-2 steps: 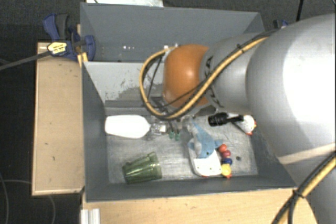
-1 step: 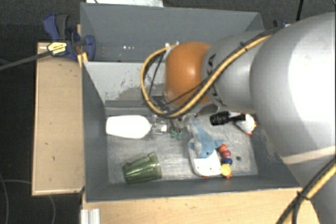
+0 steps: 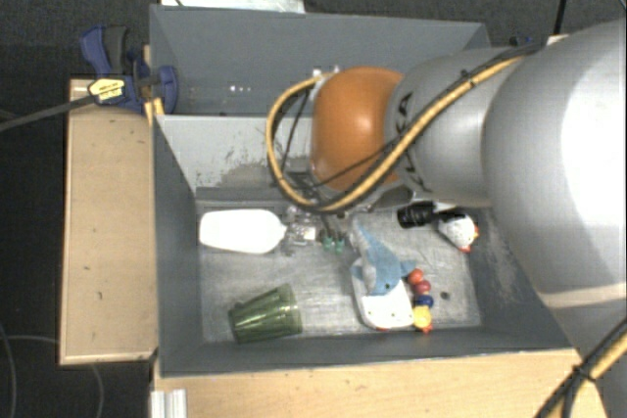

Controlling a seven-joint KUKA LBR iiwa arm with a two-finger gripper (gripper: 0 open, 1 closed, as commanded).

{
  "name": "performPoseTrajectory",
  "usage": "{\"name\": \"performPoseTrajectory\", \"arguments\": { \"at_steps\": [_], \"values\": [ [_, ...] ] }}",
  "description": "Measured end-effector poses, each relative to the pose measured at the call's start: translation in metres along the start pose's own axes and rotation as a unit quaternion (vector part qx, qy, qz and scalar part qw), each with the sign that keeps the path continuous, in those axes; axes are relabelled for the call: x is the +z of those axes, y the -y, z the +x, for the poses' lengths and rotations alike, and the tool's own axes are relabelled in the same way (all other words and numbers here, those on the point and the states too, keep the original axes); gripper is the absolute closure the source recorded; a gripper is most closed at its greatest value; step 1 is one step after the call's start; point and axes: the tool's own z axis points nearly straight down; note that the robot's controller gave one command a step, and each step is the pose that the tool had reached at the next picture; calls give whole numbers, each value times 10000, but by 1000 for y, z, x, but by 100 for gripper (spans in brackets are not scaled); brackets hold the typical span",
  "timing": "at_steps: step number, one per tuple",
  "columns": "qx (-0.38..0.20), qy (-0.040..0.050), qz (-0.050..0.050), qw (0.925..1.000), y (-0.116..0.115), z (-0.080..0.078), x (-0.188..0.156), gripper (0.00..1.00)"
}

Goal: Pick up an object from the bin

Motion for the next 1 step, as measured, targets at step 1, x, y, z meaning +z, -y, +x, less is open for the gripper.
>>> {"name": "performPoseTrajectory", "arguments": {
  "at_steps": [1],
  "values": [
    [-4, 22, -9, 10000, -1, -1, -22, 100]
  ]
}}
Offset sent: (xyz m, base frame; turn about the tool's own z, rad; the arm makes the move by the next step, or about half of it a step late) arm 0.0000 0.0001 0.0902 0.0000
